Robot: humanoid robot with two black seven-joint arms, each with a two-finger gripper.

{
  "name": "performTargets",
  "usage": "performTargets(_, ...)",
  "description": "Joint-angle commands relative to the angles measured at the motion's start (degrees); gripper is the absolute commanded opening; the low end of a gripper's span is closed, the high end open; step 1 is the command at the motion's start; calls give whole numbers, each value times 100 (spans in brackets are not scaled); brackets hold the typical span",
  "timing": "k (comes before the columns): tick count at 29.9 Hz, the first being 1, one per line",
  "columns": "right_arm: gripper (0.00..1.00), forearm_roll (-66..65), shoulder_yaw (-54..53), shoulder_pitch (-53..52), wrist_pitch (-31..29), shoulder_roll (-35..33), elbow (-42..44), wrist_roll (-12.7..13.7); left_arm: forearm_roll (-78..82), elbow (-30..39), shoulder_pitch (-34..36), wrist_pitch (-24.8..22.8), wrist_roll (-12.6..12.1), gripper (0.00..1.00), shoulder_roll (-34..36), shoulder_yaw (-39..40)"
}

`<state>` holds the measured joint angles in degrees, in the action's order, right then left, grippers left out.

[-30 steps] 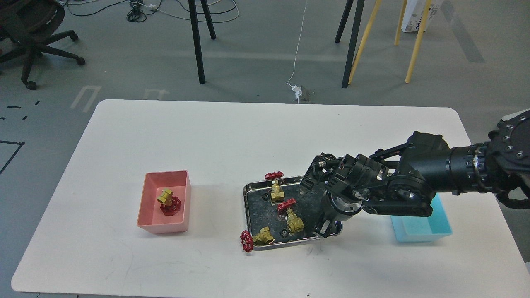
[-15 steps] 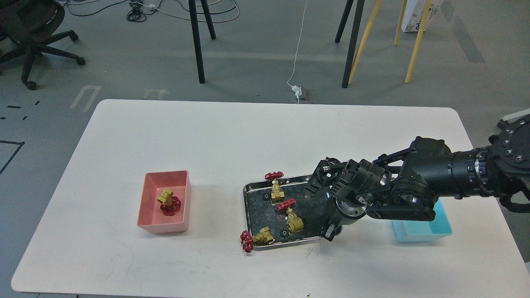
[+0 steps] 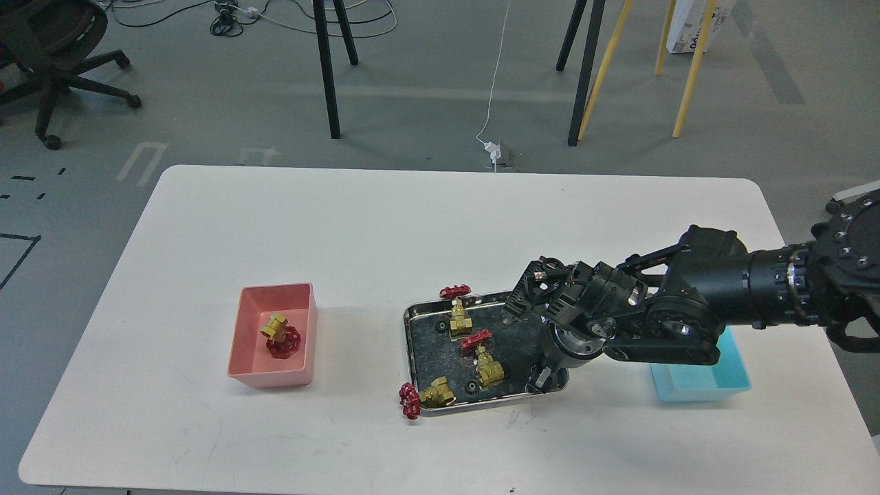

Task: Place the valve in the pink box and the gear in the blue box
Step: 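Carry the gear with the right gripper into the blue box, then release the gear and raise the right arm away from the table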

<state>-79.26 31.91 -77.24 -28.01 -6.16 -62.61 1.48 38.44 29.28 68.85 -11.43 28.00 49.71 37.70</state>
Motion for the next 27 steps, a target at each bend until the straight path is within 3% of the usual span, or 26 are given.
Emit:
performTargets(1,2,349,-737,-19,1,-25,547,1,14,-2,-3,9,0,100,-31,0)
performTargets(3,1,508,-966,-54,1,-174,767,1,23,-2,6,9,0,100,-32,0)
performTargets(6,2,605,-1335,-168,1,-988,620,1,49,-2,6,9,0,100,-75,0)
performTargets(12,3,579,-1336,-117,1,-3274,-1171,1,67,7,76,27,0,100,-295,-9)
performTargets(15,3,509,-1292,50,1,-4092,-1674,1,67,7,85,36,0,100,-357,-9)
performTargets(20,3,386,-1275,402,1,-4779,-2053,1,67,16,85,36,0,100,-401,-9)
performTargets(24,5,262,-1345,622,1,-4956,-2027,1,67,16,102,27,0,100,-392,-9)
performTargets(27,21,262,-1433,710,1,-4956,-2000,1,67,25,138,27,0,100,-392,-9)
